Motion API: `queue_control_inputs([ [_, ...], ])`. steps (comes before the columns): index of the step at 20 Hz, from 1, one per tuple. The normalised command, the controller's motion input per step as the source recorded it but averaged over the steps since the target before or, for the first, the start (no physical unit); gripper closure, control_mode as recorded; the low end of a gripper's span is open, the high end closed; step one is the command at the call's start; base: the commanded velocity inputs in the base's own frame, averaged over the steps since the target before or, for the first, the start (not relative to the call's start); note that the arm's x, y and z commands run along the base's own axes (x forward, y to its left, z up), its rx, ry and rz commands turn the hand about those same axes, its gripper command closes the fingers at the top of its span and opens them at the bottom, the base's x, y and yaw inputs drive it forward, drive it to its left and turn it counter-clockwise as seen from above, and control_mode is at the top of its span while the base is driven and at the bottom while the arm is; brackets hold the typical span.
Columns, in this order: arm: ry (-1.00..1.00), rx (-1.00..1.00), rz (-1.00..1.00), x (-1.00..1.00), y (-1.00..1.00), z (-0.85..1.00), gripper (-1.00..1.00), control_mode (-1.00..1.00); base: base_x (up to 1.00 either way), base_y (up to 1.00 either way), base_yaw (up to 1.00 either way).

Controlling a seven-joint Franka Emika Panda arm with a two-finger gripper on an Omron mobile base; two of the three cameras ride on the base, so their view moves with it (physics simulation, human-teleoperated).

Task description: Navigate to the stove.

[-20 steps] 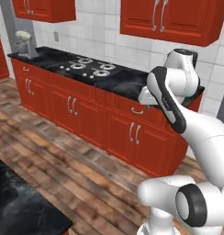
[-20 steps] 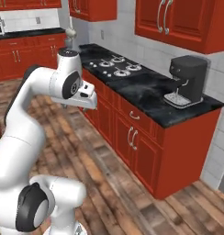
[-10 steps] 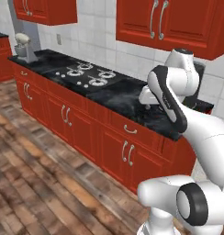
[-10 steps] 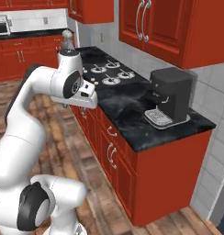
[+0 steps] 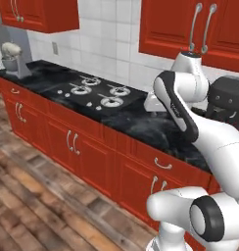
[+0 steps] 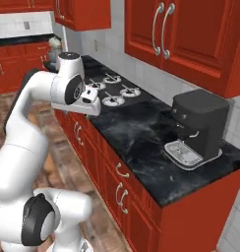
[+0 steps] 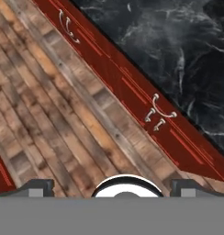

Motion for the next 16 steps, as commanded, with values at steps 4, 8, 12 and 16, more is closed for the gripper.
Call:
queue_control_inputs([
  [4,0.00,0.00,0.00,0.00,0.00,0.00,-1.00,1.00,1.00,0.97,-0.49],
  [8,0.00,0.00,0.00,0.00,0.00,0.00,-1.00,1.00,1.00,0.93,-0.55],
  [12,0.00,0.00,0.00,0.00,0.00,0.00,-1.00,1.00,1.00,1.00,-0.54],
  [16,0.00,0.00,0.00,0.00,0.00,0.00,-1.00,1.00,0.90,1.00,-0.49],
])
